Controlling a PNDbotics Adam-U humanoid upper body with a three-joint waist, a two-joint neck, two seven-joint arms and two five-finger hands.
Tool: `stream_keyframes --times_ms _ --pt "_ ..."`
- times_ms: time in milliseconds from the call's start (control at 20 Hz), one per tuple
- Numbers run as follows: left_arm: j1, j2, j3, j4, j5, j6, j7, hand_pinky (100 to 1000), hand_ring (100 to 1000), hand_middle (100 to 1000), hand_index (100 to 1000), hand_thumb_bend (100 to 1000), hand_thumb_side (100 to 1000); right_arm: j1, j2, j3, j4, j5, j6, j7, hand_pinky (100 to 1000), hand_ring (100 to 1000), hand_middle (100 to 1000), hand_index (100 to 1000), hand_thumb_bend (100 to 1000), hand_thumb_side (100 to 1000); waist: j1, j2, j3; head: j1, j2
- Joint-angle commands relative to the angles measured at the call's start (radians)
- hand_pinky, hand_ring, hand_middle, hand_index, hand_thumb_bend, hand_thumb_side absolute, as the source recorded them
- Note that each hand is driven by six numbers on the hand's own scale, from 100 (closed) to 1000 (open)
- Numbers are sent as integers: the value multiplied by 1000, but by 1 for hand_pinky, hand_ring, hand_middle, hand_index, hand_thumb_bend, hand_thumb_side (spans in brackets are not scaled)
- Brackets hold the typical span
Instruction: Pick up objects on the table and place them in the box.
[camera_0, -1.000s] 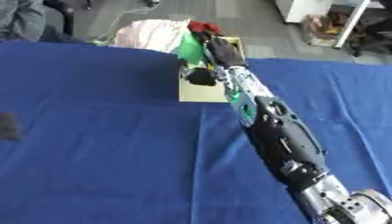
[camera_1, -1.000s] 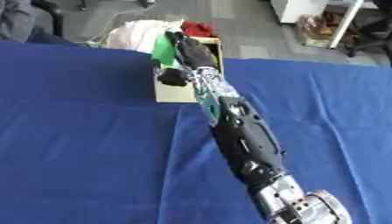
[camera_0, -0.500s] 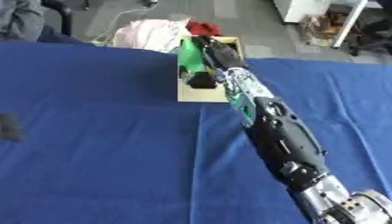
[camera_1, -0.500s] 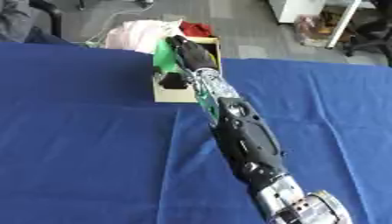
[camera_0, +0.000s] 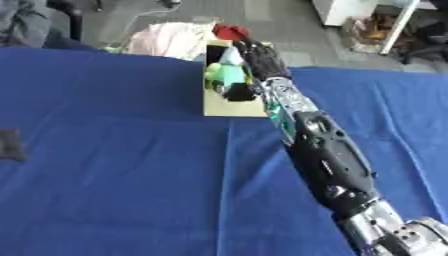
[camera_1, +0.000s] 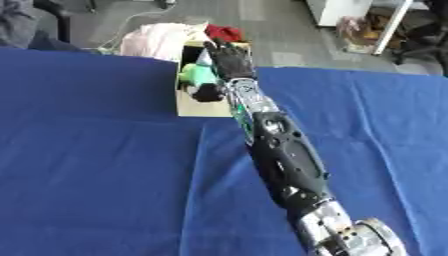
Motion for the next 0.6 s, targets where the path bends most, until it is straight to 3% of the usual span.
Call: stream_keyframes --times_ms 50,250,600 --pt "-2 11 13 -11 -2 0 3 908 603 592 762 100 763 -21 -40 -6 -31 -26 -7 -4 939 962 999 1000 362 569 -3 -34 -7 7 0" --pt "8 13 21 -10 -3 0 11 909 603 592 762 100 761 -19 -83 5 -94 -162 -40 -25 901 920 962 1000 273 535 2 -41 -31 23 12" --pt "28 8 36 -9 -5 -4 27 909 603 593 761 100 761 52 -191 56 -278 -519 -82 -45 858 870 909 999 141 533 13 -49 -99 50 43"
